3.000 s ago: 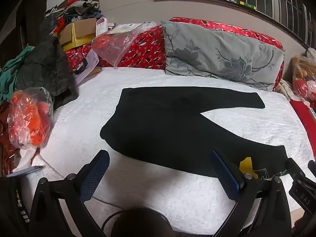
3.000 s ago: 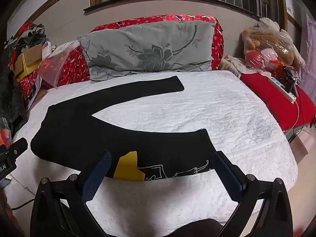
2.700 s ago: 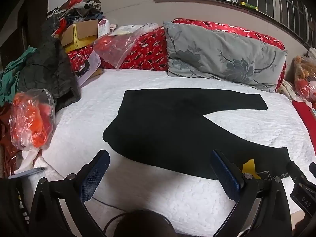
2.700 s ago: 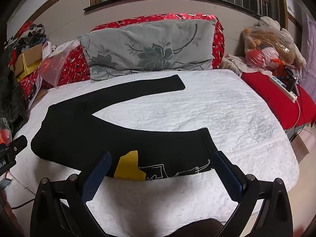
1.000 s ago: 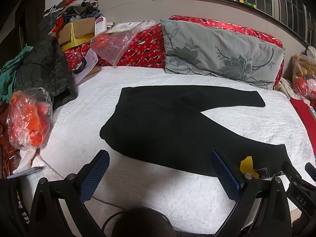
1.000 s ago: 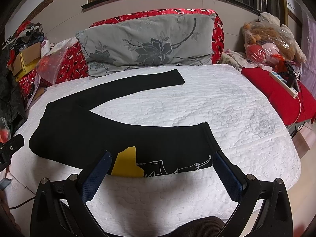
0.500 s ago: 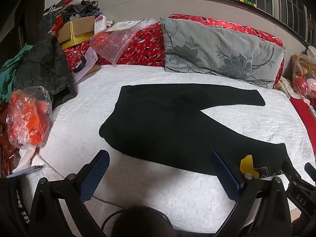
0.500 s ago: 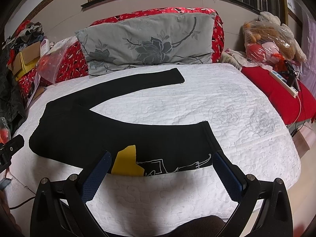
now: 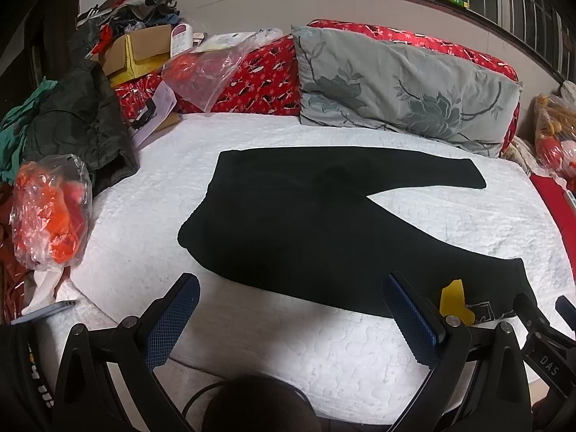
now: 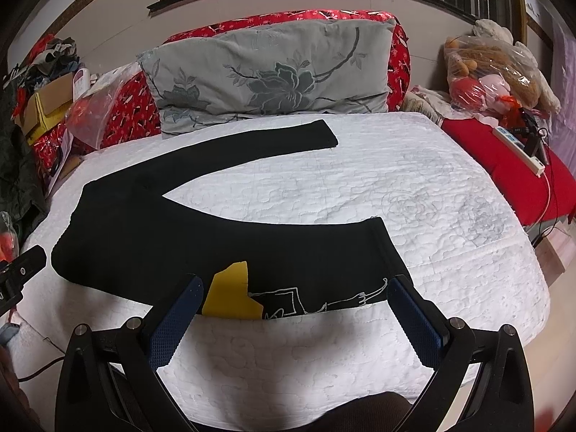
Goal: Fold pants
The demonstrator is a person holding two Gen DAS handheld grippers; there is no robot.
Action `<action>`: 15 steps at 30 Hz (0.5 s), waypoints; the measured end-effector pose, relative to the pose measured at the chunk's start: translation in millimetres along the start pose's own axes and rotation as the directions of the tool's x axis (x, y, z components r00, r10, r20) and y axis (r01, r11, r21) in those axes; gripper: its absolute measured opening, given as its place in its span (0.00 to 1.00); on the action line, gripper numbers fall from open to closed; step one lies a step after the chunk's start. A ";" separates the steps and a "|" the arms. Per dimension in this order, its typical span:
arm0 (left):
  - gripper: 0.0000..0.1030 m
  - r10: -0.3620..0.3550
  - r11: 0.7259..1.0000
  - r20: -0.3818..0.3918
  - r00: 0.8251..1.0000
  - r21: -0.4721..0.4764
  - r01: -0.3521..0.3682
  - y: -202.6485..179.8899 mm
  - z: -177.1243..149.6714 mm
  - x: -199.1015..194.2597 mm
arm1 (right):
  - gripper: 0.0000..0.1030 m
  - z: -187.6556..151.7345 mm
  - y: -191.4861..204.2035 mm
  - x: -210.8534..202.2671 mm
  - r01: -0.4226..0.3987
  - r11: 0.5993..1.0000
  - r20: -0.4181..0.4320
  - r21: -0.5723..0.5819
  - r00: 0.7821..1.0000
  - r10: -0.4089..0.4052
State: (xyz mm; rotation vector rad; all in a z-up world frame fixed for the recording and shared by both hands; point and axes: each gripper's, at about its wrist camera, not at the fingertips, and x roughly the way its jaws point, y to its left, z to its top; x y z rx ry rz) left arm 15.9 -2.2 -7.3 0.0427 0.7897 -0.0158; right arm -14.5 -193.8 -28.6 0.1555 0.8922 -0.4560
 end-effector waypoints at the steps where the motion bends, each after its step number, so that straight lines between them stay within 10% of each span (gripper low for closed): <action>1: 0.99 0.000 1.000 -0.002 1.000 0.000 0.000 0.1 0.3 1.1 | 1.00 0.6 0.5 0.5 0.000 1.000 -0.001 0.000 1.000 0.000; 15: 0.99 0.032 0.999 -0.068 0.997 0.011 -0.031 -4.8 21.5 29.8 | 1.00 21.1 8.1 15.0 -0.044 0.999 -0.030 -0.031 0.999 0.043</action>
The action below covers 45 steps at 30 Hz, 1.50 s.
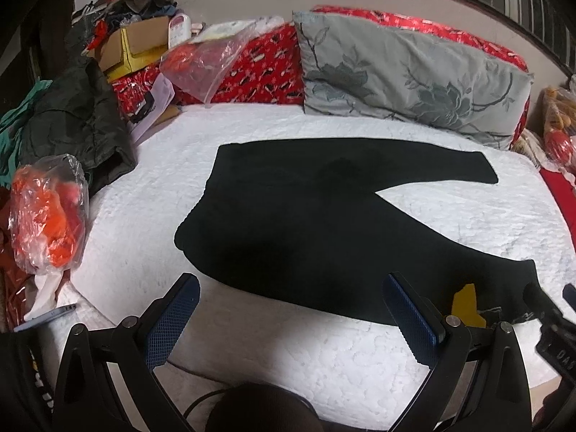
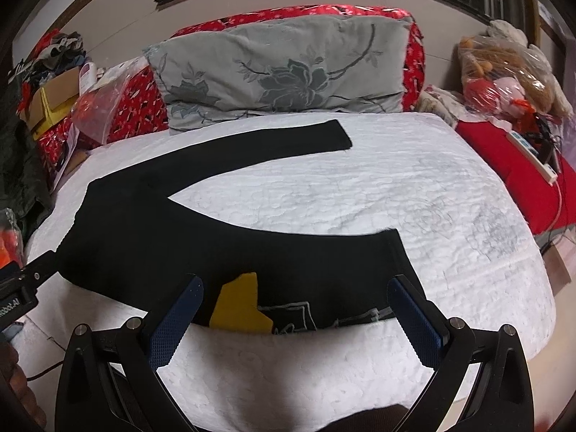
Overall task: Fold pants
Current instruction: 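Grasp the pants waistband with the right gripper while the left gripper grasps the waistband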
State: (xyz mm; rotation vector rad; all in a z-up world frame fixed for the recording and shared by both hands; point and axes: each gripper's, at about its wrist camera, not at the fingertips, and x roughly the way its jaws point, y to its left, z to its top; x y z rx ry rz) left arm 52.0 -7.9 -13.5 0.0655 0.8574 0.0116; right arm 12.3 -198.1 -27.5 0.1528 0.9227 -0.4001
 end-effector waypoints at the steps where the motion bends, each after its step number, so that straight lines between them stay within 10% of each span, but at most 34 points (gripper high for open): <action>1: 0.99 0.003 1.000 -0.023 1.000 0.000 -0.003 -0.5 5.1 5.4 | 1.00 4.1 -0.1 2.3 -0.012 1.000 -0.004 -0.002 1.000 0.012; 19: 0.99 -0.119 0.964 -0.400 0.909 -0.266 0.009 118.8 210.8 193.1 | 1.00 187.5 -91.6 138.8 -0.015 0.997 -0.114 0.076 0.993 0.024; 36: 0.99 -0.244 0.922 -0.501 0.831 -0.386 0.038 147.7 210.6 333.2 | 0.98 227.9 -115.0 299.1 -0.107 0.980 -0.290 0.168 0.945 0.153; 40: 0.98 -0.272 0.913 -0.511 0.815 -0.406 0.050 139.3 208.9 351.3 | 0.86 223.0 -100.4 310.0 -0.152 0.979 -0.314 0.134 0.931 0.188; 43: 0.87 -0.282 0.903 -0.499 0.819 -0.428 0.050 138.9 209.9 357.5 | 0.41 223.1 -93.4 307.9 -0.173 0.980 -0.317 0.095 0.928 0.194; 45: 0.59 -0.302 0.895 -0.492 0.817 -0.442 0.065 139.0 212.4 360.6 | 0.17 223.7 -91.1 306.1 -0.159 0.985 -0.326 0.067 0.930 0.172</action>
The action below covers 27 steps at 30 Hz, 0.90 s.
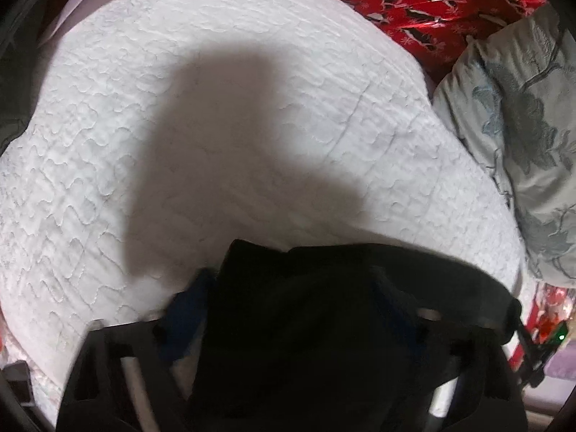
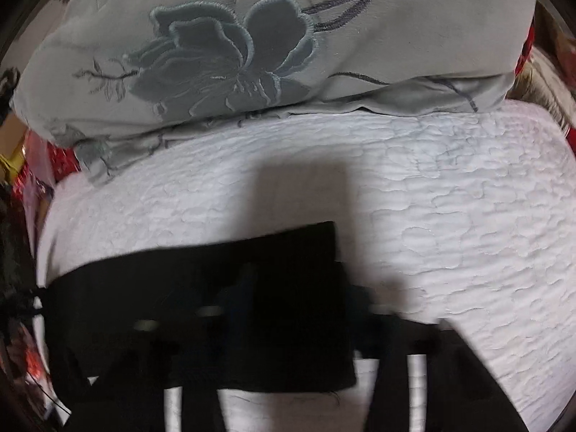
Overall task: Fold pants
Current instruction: 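Grasp the pants waistband with the right gripper while the left gripper grasps the waistband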
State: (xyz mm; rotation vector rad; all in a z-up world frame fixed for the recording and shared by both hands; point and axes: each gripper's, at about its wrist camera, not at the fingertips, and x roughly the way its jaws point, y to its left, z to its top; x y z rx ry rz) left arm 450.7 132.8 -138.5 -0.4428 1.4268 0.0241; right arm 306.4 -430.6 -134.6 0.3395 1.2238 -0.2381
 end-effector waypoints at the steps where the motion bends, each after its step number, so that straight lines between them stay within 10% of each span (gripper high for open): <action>1: 0.52 0.002 1.000 -0.001 1.000 -0.001 -0.002 -0.1 1.4 0.5 | 0.13 -0.5 -0.5 -2.4 -0.009 1.000 -0.004 -0.005 1.000 0.009; 5: 0.34 0.009 1.000 0.014 1.000 0.006 -0.009 1.7 0.4 -6.2 | 0.08 -5.6 -2.4 -16.8 -0.025 1.000 0.031 -0.001 0.999 0.025; 27: 0.30 -0.091 0.995 0.192 0.977 0.059 0.081 36.4 -136.3 -148.3 | 0.08 -120.7 -8.5 -164.7 -0.112 0.994 0.290 -0.003 0.951 0.108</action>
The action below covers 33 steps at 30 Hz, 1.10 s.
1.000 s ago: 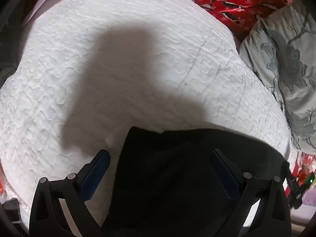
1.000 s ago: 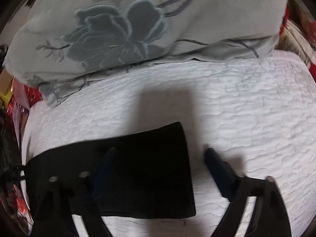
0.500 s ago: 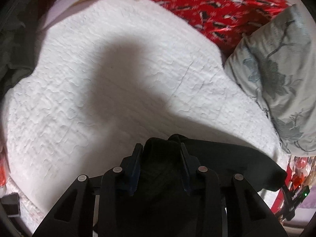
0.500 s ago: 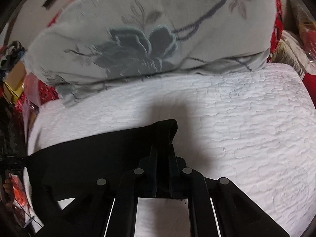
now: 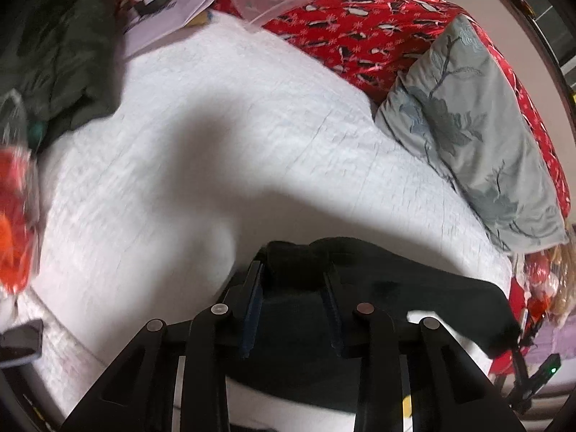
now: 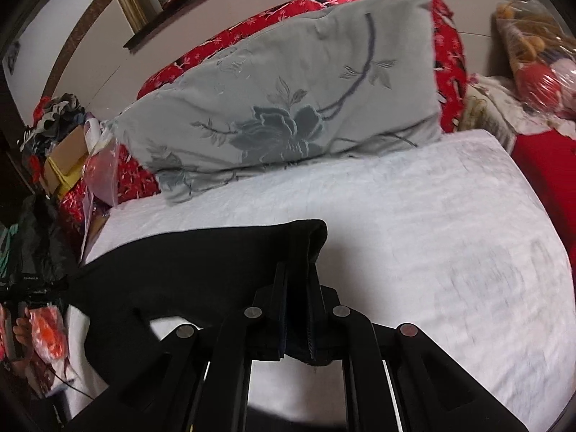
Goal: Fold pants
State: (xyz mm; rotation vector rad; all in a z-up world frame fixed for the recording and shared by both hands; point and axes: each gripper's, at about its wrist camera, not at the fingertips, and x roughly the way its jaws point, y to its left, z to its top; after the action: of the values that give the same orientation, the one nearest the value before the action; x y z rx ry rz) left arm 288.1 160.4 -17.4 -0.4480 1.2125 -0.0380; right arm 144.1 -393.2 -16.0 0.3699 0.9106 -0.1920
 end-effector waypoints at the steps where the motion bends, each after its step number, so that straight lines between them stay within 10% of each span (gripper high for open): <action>1: 0.30 -0.010 1.000 -0.005 1.000 -0.004 0.010 6.6 -6.8 -2.7 | 0.08 -13.7 -2.9 -10.2 0.003 1.000 0.005 0.003 1.000 -0.003; 13: 0.36 -0.053 0.992 -0.157 0.986 -0.122 0.034 82.4 -85.7 14.7 | 0.12 -140.7 -49.0 -61.6 0.053 0.985 -0.063 0.164 0.997 -0.043; 24: 0.75 -0.194 0.962 -0.050 0.980 -0.204 0.181 79.1 -112.5 -45.4 | 0.34 -130.5 -39.1 -69.9 -0.047 0.952 -0.054 0.303 0.996 0.067; 33: 0.74 -0.210 0.942 -0.128 0.969 -0.292 0.166 71.0 -102.2 -8.2 | 0.48 -116.5 -18.1 -10.1 -0.167 0.831 -0.085 0.530 0.965 0.248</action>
State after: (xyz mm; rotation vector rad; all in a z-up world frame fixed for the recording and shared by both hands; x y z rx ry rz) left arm 177.5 195.3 -63.2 -0.8213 1.3326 -0.0679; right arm 46.9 -364.2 -76.9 0.9984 0.9522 -0.2096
